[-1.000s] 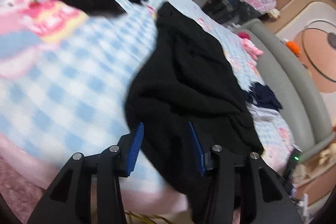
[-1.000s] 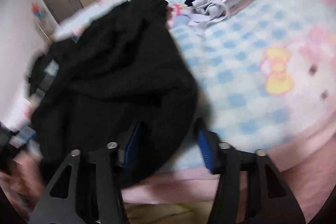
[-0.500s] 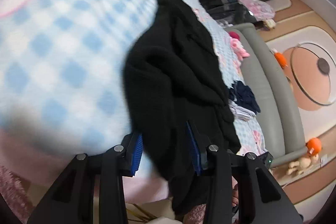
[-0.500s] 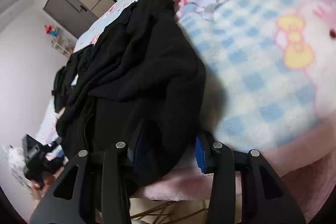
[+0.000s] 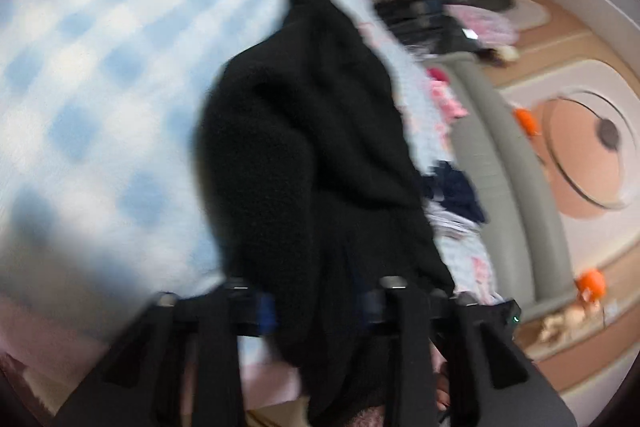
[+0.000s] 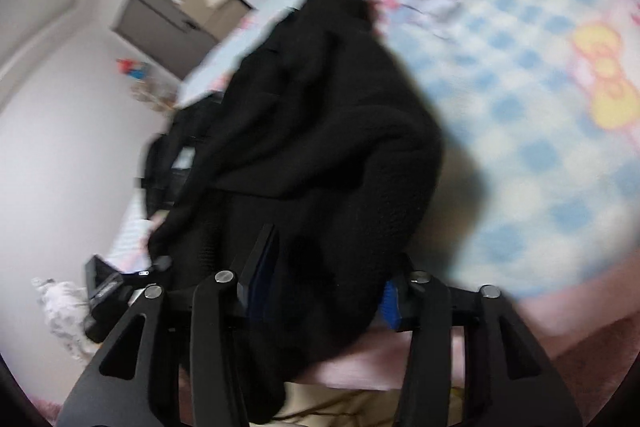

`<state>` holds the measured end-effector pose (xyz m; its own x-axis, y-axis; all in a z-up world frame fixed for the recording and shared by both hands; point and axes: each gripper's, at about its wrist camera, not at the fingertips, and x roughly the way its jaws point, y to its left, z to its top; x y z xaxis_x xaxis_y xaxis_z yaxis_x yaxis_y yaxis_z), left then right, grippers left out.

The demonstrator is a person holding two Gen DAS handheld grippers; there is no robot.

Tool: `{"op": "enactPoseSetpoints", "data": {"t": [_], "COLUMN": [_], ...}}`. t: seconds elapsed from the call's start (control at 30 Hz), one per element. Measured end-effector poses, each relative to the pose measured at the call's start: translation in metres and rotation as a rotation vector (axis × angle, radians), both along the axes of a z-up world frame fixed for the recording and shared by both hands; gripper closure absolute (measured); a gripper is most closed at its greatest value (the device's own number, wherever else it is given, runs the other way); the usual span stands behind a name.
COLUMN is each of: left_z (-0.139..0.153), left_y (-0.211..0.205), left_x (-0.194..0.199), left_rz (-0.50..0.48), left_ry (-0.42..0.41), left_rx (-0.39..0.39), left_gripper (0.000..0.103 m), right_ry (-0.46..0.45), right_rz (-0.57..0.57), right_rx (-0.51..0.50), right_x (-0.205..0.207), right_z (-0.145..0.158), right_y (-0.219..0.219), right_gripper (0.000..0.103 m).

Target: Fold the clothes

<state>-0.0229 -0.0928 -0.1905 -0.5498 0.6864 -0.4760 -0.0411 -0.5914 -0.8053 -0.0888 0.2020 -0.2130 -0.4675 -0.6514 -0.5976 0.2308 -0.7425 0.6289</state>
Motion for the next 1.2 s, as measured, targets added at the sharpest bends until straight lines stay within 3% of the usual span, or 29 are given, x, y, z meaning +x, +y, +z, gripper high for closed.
{"op": "enactPoseSetpoints", "data": {"t": [0.03,0.1,0.2,0.23,0.33,0.37,0.4,0.43,0.5,0.53,0.57,0.6,0.63,0.67,0.7,0.73,0.8,0.97,1.07,1.2], "left_z": [0.008,0.006,-0.029,-0.031,-0.030,-0.028,-0.025,-0.016,-0.002,-0.003,-0.012,-0.024,-0.036,-0.035,-0.026,-0.017,0.009,0.046,0.062,0.073], "left_y": [0.002,0.009,0.013,0.012,0.013,0.014,0.016,0.015,0.015,0.016,0.019,0.021,0.023,0.026,0.029,0.031,0.032,0.023,0.015,0.013], "left_x": [0.001,-0.003,-0.018,-0.019,-0.020,-0.021,-0.022,-0.019,-0.013,-0.014,-0.018,-0.021,-0.025,-0.024,-0.023,-0.021,-0.009,0.006,0.015,0.044], "left_rz": [-0.015,-0.038,-0.043,-0.033,-0.036,-0.048,-0.061,-0.072,-0.085,-0.089,-0.092,-0.096,-0.100,-0.096,-0.104,-0.111,-0.102,-0.111,-0.136,-0.160], "left_ry": [0.035,0.033,-0.108,-0.109,-0.090,-0.074,-0.058,-0.011,0.058,0.055,0.007,-0.038,-0.082,-0.072,-0.051,-0.030,0.040,0.106,0.134,0.119], "left_rx": [-0.024,-0.069,-0.002,0.010,0.016,0.009,0.002,-0.004,-0.010,-0.014,-0.023,-0.026,-0.031,-0.078,-0.114,-0.148,-0.174,-0.203,-0.232,-0.262], "left_gripper": [0.082,0.082,0.079,0.079,0.080,0.088,0.093,0.094,0.094,0.090,0.080,0.078,0.083,0.093,0.095,0.097,0.098,0.098,0.098,0.098], "right_ry": [0.027,-0.003,-0.079,-0.091,-0.088,-0.079,-0.049,-0.017,0.054,0.028,-0.003,-0.034,-0.084,-0.094,-0.100,-0.071,-0.008,0.078,0.111,0.121], "right_rz": [0.010,0.008,-0.015,-0.020,-0.001,0.012,0.032,0.053,0.069,0.069,0.070,0.070,0.070,0.068,0.067,0.074,0.089,0.038,0.035,0.054], "right_rx": [0.005,0.050,0.066,0.039,-0.001,-0.006,-0.019,-0.032,-0.016,0.001,0.018,0.036,0.014,-0.008,-0.029,-0.009,0.039,-0.039,-0.074,-0.070], "right_x": [0.001,-0.003,-0.010,-0.011,-0.011,-0.010,-0.009,-0.008,0.002,-0.002,-0.007,-0.012,-0.016,-0.018,-0.020,-0.016,-0.008,0.012,0.029,0.034], "right_z": [0.006,-0.003,-0.021,-0.023,-0.025,-0.024,-0.020,-0.016,-0.003,-0.009,-0.016,-0.023,-0.035,-0.036,-0.036,-0.030,-0.015,0.029,0.052,0.070], "right_y": [-0.003,-0.004,0.000,0.003,0.002,0.000,-0.004,-0.007,-0.008,-0.010,-0.013,-0.015,-0.014,-0.011,-0.008,-0.009,-0.011,0.013,0.029,0.006], "right_gripper": [0.073,0.073,0.073,0.070,0.047,0.050,0.060,0.086,0.087,0.085,0.081,0.079,0.079,0.081,0.083,0.089,0.093,0.095,0.096,0.096]}}
